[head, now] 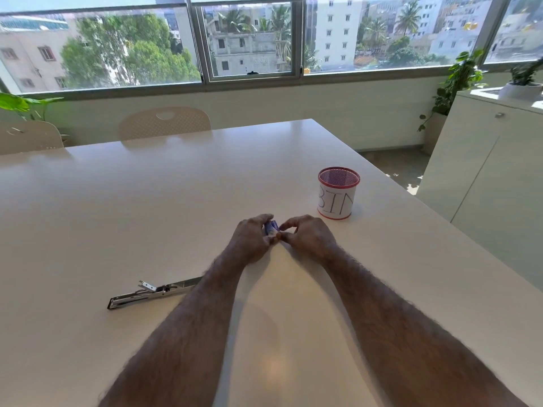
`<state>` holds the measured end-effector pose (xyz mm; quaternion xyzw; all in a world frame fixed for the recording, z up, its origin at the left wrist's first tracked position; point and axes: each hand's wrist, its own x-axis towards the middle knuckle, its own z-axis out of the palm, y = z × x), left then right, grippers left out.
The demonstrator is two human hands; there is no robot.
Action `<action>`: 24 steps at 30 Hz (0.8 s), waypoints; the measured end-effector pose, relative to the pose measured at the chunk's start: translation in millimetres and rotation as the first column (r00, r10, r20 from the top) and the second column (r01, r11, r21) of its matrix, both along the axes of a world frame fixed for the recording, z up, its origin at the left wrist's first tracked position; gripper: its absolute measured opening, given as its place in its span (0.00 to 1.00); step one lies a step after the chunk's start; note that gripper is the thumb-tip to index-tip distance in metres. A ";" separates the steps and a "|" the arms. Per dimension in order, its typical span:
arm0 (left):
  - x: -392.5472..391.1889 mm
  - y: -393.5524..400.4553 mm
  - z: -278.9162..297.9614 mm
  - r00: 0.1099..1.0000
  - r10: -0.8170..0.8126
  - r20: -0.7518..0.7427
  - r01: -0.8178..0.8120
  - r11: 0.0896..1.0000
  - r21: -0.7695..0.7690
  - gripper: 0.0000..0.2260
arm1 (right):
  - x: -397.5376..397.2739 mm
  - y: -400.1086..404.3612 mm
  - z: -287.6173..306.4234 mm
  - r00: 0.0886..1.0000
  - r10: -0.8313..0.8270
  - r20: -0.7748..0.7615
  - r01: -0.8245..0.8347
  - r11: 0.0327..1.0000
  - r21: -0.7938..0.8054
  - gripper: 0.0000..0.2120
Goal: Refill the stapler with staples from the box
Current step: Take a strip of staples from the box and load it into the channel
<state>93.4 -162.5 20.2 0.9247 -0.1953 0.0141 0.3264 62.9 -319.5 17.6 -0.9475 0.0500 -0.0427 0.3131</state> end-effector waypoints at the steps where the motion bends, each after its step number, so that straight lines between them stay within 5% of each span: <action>1: 4.0 1.1 0.3 1.000 -0.001 -0.021 0.001 1.000 -0.001 0.23 | 0.8 1.6 0.5 1.000 -0.015 0.019 0.015 1.000 -0.012 0.20; 4: 9.7 3.2 -2.9 0.998 -0.019 -0.053 0.018 1.000 -0.015 0.20 | 2.2 1.8 -0.9 0.991 -0.111 0.071 0.104 0.990 0.091 0.22; 6: 10.8 4.1 -6.2 0.999 -0.025 -0.041 0.024 1.000 -0.016 0.19 | 1.9 1.1 1.4 0.970 -0.240 -0.032 0.233 0.889 0.394 0.17; 9: 9.6 5.5 -7.6 0.998 -0.043 -0.041 0.040 0.998 -0.054 0.26 | -0.8 -1.0 11.3 0.938 -0.232 -0.259 0.342 0.478 0.809 0.12; 11: 3.0 4.4 -8.0 0.998 -0.054 -0.040 0.050 0.994 -0.101 0.32 | -6.0 -5.2 16.6 0.936 -0.158 -0.315 0.345 0.224 0.912 0.11; 13: -8.4 0.7 -12.8 0.998 0.005 0.068 0.008 0.982 -0.186 0.28 | -11.3 -6.3 18.7 0.944 -0.107 -0.313 0.325 0.128 0.937 0.11; 17: -32.8 -6.3 -21.8 0.935 0.147 0.324 -0.054 0.959 -0.279 0.13 | -18.0 -1.4 15.4 0.964 -0.070 -0.257 0.265 0.180 0.947 0.10; 24: -52.2 -5.9 -22.5 0.938 -0.012 0.346 0.115 0.954 -0.277 0.11 | -34.3 22.0 13.3 0.977 0.005 -0.213 0.195 0.383 0.903 0.20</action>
